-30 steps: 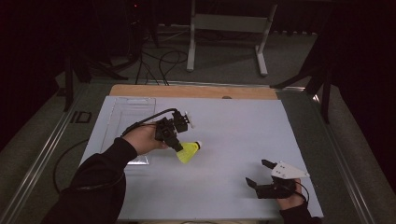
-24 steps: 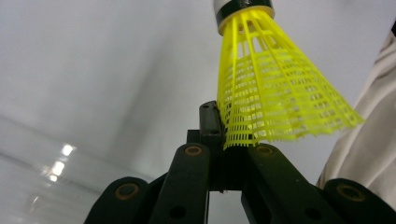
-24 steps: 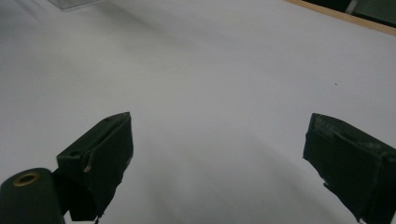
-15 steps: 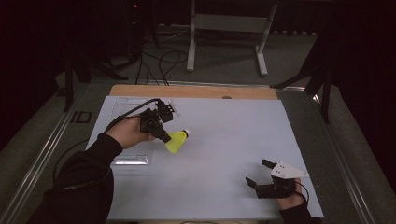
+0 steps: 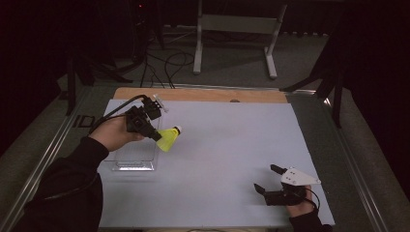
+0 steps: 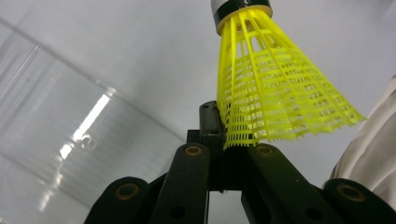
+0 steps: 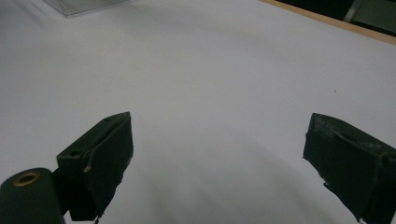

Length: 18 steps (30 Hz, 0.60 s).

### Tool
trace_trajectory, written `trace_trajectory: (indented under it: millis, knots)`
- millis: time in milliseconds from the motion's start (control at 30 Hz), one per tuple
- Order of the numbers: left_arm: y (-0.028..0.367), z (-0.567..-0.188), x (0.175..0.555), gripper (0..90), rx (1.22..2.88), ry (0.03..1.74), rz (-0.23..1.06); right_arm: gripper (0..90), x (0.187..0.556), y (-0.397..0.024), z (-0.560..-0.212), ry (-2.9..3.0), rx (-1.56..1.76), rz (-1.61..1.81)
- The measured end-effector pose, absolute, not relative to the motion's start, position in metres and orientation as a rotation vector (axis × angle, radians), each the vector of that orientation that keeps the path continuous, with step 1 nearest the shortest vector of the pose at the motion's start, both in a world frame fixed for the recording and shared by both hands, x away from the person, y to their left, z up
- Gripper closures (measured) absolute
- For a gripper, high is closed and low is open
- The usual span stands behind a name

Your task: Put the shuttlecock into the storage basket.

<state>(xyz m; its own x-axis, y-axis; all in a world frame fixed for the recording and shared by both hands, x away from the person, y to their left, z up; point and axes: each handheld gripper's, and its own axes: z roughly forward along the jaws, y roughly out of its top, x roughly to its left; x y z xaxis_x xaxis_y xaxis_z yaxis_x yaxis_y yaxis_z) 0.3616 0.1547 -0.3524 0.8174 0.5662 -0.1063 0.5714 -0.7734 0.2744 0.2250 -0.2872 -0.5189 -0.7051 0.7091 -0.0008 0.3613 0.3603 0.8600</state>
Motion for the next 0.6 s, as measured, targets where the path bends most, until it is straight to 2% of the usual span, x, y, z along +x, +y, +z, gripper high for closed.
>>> trace_trajectory:
  millis: [600]
  knots:
    - [0.205,-0.346,0.359,90.0,2.637,1.042,0.019,8.5,0.225,-0.286,-0.518,2.252,0.922,1.287]
